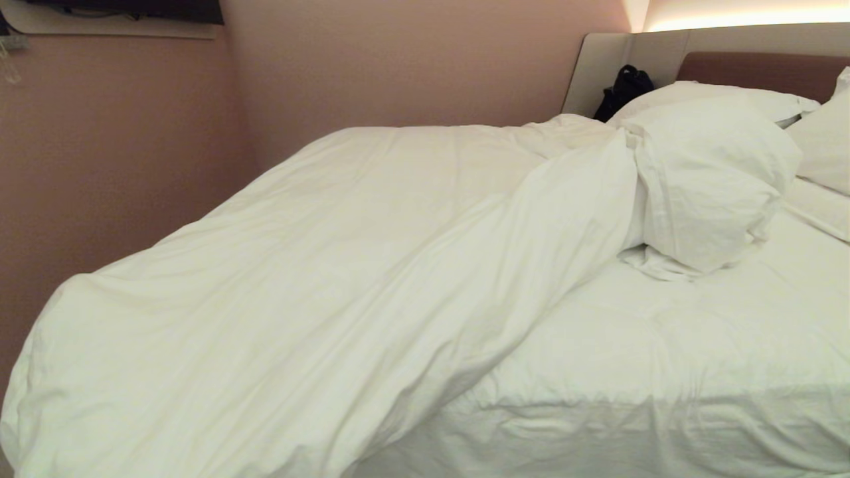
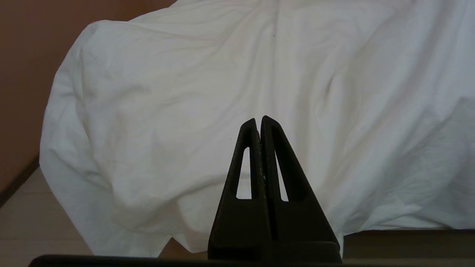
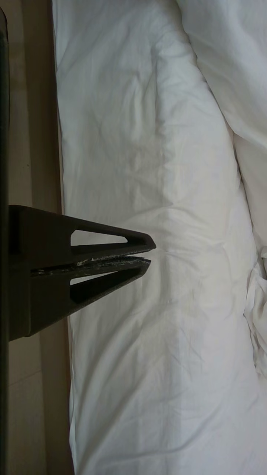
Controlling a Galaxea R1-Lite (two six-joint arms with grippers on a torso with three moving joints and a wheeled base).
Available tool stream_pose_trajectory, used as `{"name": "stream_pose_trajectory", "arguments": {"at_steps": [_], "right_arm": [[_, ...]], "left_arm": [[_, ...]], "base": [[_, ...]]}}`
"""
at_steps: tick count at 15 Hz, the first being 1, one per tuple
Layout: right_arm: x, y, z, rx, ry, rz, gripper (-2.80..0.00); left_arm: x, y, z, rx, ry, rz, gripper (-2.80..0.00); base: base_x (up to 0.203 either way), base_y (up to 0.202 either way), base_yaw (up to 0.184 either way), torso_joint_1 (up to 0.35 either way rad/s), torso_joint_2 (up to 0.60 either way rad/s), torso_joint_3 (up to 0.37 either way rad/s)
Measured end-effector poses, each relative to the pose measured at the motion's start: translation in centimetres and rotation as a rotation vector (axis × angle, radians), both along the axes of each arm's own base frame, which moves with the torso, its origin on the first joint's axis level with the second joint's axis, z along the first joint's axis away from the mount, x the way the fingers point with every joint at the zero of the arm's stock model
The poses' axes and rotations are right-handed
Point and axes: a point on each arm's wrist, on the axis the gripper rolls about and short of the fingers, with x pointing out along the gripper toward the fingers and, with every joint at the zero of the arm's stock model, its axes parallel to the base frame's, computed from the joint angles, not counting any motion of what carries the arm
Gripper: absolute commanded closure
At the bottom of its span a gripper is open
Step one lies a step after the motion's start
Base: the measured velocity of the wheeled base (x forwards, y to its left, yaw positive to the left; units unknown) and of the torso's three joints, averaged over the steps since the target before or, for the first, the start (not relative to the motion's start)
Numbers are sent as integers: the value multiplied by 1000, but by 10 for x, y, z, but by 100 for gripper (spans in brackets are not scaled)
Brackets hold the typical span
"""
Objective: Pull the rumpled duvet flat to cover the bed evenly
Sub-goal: Flatten the corners of the folded blanket
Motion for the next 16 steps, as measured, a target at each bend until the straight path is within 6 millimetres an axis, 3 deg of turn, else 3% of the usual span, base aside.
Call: {"name": "stream_pose_trajectory", "arguments": {"at_steps": [8,16], "right_arm": [[0,0,0,0,0,0,0],[0,0,0,0,0,0,0]], "left_arm": [[0,0,0,-49,-2,8,0],[0,0,0,-50,-3,7,0]], "base": [[0,9,-2,1,0,1],[0,184,-2,1,1,2]]}}
